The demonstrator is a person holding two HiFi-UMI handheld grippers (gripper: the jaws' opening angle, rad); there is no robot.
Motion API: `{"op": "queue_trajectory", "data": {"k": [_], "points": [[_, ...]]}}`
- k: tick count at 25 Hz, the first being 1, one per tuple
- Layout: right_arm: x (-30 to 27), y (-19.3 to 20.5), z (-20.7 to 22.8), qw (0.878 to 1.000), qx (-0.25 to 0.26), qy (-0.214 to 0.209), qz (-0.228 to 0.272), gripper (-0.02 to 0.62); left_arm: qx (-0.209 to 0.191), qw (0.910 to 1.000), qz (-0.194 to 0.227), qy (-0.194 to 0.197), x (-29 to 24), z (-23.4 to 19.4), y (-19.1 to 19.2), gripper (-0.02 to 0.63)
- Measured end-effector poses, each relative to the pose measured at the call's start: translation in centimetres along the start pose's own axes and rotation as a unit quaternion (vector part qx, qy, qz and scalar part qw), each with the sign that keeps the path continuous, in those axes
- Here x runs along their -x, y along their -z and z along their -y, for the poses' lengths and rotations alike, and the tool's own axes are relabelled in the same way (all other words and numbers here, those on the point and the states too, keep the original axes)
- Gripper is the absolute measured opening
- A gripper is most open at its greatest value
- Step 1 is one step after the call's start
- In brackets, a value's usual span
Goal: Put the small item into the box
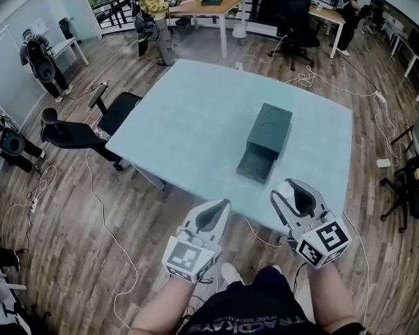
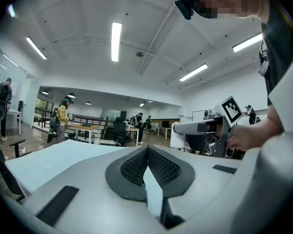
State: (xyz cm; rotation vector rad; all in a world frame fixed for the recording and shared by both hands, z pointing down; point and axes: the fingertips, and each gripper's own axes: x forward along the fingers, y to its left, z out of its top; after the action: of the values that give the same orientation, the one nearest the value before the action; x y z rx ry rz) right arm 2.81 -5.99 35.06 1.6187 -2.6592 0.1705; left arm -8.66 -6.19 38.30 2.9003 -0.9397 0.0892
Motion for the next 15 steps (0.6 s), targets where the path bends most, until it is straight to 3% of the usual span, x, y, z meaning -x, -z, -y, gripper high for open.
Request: {"op": "queue_trajectory", "data": {"k": [15], "points": [[-3.4,0.2,0.6,1.0,-0.001,-0.014,-0.011,0.193,0.004,1.0,0.007,-0.003,-0.4,-2.1,0.3,0.034]]}}
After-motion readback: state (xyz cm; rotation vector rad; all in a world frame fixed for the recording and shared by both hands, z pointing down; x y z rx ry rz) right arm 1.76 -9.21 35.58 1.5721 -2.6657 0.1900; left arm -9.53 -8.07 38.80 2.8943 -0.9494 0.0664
